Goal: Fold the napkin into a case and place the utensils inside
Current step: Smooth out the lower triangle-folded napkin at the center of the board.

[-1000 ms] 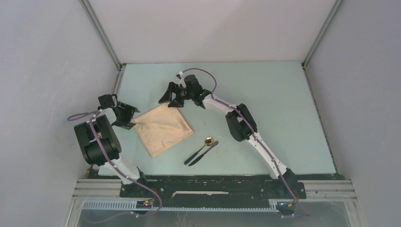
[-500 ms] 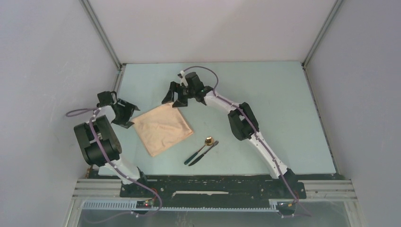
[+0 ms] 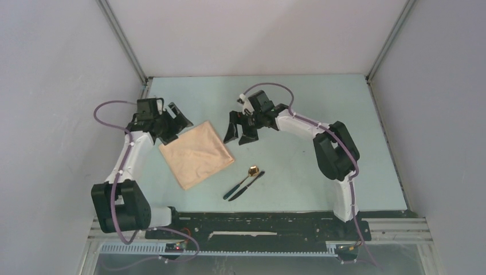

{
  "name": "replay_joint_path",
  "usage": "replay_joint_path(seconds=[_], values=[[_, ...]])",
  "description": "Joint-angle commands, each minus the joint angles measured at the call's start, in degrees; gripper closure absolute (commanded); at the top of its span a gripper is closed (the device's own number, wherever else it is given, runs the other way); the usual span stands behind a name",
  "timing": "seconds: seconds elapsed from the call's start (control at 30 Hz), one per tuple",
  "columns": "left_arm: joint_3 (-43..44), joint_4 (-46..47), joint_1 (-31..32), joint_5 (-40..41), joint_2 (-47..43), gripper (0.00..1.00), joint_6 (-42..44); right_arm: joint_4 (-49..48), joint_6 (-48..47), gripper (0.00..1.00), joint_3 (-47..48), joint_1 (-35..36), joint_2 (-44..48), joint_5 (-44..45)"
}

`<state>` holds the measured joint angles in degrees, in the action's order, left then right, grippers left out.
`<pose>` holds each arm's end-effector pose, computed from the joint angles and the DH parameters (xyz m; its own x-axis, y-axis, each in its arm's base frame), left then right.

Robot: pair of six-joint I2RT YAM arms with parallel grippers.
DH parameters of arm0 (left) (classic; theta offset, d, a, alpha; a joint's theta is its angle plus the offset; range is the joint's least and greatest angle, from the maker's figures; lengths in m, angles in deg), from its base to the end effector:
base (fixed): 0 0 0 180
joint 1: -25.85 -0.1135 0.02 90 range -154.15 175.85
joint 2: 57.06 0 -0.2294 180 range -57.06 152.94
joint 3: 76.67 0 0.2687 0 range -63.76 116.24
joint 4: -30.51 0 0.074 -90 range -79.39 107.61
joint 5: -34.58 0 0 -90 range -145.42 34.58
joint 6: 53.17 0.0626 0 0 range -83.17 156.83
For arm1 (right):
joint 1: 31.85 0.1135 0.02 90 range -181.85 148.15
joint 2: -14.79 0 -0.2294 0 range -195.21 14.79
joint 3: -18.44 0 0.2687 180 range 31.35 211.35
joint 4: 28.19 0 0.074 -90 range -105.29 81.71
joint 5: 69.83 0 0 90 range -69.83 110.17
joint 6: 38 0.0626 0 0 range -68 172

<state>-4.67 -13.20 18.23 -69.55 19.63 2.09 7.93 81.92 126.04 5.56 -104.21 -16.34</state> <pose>0.3236 0.0279 0.2140 -0.6273 -0.6415 -0.4415 -0.3960 0.7510 -0.5284 0.3575 0.3203 0.1693 -0.9105 -0.1916 -0.3665 -0.4076 0.5653 0.7172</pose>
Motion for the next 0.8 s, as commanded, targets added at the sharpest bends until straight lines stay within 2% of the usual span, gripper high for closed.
replay_joint_path(seconds=[0.0, 0.13, 0.33, 0.57, 0.77], values=[[3.52, -6.59, 6.16, 2.34, -4.92, 0.09, 6.50, -4.31, -0.09, 0.05, -9.19, -0.08, 1.87, -1.00], [5.08, -8.57, 11.11, 5.38, -8.23, 0.07, 8.18, -6.47, 0.30, 0.09, -10.52, 1.14, -0.18, -2.15], [6.20, -10.22, 11.49, 3.33, -10.76, 0.06, 8.58, -8.68, 1.53, 0.23, -9.93, 1.57, -4.18, -3.58], [6.16, -10.59, 11.49, 3.75, -12.26, 0.06, 8.26, -10.90, 2.04, 0.29, -11.48, 1.72, -5.70, -2.20], [7.34, -10.59, 11.49, 3.44, -11.91, 0.06, 7.88, -14.19, 3.88, 0.51, -12.78, 0.52, -6.77, -3.52]])
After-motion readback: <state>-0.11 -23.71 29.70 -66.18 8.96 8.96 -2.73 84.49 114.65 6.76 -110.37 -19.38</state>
